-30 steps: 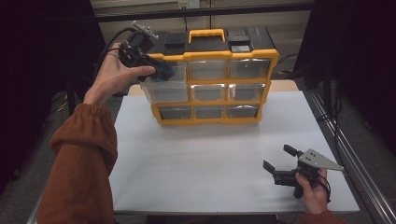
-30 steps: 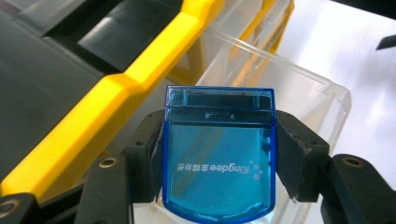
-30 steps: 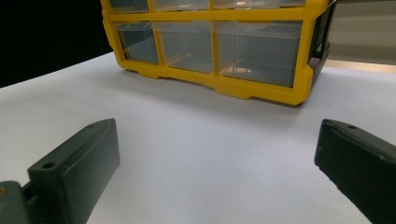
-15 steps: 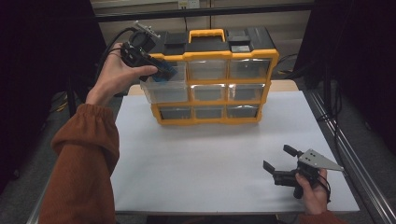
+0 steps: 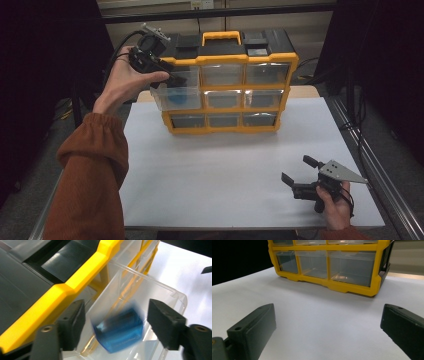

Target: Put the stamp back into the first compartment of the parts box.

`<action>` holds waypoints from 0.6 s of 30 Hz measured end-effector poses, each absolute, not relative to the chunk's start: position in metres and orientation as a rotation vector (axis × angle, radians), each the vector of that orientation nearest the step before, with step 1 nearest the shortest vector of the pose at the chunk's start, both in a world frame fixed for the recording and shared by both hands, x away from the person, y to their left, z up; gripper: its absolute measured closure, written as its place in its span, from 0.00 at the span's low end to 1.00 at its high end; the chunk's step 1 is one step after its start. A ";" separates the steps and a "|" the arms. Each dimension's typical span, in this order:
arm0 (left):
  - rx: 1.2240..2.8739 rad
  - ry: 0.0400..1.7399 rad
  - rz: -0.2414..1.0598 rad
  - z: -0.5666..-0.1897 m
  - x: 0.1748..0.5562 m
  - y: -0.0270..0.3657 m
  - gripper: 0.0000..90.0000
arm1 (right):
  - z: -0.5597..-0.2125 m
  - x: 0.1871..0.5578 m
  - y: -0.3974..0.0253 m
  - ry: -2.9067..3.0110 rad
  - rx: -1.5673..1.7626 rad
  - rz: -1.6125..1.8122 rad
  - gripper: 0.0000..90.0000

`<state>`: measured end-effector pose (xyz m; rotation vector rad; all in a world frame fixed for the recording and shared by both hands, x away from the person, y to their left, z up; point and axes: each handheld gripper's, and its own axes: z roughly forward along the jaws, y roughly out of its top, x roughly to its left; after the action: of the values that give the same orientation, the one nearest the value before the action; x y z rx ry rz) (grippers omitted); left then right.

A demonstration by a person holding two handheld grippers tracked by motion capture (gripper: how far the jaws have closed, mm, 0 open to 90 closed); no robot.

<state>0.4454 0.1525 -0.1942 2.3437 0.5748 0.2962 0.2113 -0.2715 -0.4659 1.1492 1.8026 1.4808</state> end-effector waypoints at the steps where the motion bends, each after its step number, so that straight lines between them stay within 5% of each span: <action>1: 2.329 0.585 0.307 -0.194 0.445 0.152 0.28 | -0.466 0.211 -0.271 1.799 1.152 1.482 0.00; 18: 2.148 0.588 0.431 -0.204 0.436 0.164 0.05 | -0.467 0.213 -0.273 1.801 1.159 1.485 0.00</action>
<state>0.4360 0.1640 -0.2039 2.1481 0.5878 0.4311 0.2129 -0.2726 -0.4672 1.1593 1.8006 1.4853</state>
